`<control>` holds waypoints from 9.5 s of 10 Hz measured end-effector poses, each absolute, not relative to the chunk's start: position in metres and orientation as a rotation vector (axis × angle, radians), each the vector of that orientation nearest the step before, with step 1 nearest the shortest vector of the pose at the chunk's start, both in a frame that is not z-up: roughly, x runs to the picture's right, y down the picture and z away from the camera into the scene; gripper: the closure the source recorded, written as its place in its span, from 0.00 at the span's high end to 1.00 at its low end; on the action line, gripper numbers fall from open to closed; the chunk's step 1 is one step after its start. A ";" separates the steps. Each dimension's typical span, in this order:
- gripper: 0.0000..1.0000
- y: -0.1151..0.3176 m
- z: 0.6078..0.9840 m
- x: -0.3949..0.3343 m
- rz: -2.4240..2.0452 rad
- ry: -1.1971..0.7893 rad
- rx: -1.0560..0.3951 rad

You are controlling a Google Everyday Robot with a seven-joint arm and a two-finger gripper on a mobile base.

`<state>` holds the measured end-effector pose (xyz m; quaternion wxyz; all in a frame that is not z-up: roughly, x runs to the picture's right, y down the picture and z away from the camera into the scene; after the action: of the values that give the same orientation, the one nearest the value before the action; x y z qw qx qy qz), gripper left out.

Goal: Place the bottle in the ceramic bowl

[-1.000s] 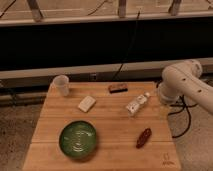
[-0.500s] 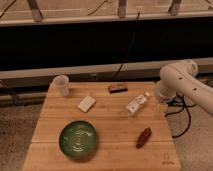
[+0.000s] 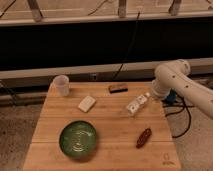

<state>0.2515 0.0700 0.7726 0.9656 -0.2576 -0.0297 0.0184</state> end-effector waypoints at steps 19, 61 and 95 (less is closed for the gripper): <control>0.80 0.088 0.871 0.209 -0.008 -0.200 -0.606; 0.02 0.087 0.805 0.137 -0.184 -0.232 -0.718; 0.02 0.191 0.703 -0.085 -0.739 -0.301 -0.703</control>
<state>-0.0850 0.1909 0.7032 0.8620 -0.3353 -0.1434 -0.3522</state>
